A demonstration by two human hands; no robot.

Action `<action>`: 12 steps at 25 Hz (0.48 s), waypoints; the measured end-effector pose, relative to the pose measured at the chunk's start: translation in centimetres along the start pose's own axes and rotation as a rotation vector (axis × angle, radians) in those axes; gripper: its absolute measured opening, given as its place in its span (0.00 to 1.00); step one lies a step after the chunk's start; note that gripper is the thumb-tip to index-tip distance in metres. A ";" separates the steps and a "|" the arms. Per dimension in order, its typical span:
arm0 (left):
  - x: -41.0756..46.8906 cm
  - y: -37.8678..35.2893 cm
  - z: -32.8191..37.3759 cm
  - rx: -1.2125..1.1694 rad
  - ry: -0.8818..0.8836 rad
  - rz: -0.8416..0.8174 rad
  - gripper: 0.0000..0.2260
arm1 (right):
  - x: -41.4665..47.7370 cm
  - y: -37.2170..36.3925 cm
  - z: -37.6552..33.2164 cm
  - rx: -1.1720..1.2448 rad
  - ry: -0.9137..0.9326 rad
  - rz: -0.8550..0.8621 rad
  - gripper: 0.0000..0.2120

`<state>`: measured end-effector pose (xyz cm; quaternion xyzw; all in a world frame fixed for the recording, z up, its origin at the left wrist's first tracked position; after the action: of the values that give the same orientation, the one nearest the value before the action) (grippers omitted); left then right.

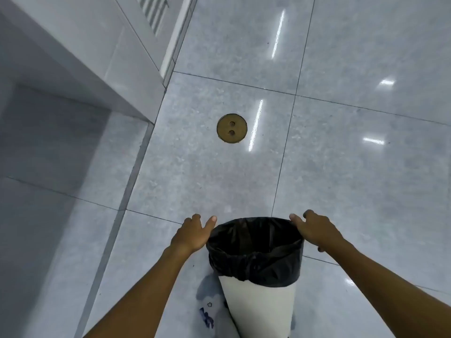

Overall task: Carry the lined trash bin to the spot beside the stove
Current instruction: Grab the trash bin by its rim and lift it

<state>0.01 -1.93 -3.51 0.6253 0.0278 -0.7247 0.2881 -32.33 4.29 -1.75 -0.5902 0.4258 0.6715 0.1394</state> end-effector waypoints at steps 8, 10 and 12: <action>5.0 -4.9 -0.2 0.058 0.082 -0.119 0.19 | 4.5 -2.7 0.3 -0.074 -0.052 -0.094 0.09; 4.6 -4.9 0.0 0.155 0.100 -0.052 0.06 | 4.2 -3.1 0.7 -0.023 -0.055 -0.128 0.09; 3.3 -4.4 0.6 0.178 0.083 0.004 0.05 | 2.9 -3.1 0.8 0.005 -0.054 -0.128 0.07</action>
<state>-2.66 0.22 -7.78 0.6780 -0.0260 -0.6972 0.2312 -31.53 5.82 -5.68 -0.5976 0.3849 0.6759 0.1947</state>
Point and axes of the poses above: each hand's wrist, its own x-axis towards the middle knuckle, its own y-axis out of the back of the hand, z = x × y, the point moved 4 cm from there along x, towards the middle knuckle, and after that the axes turned 7 degrees about -z, right-handed, at the moved point
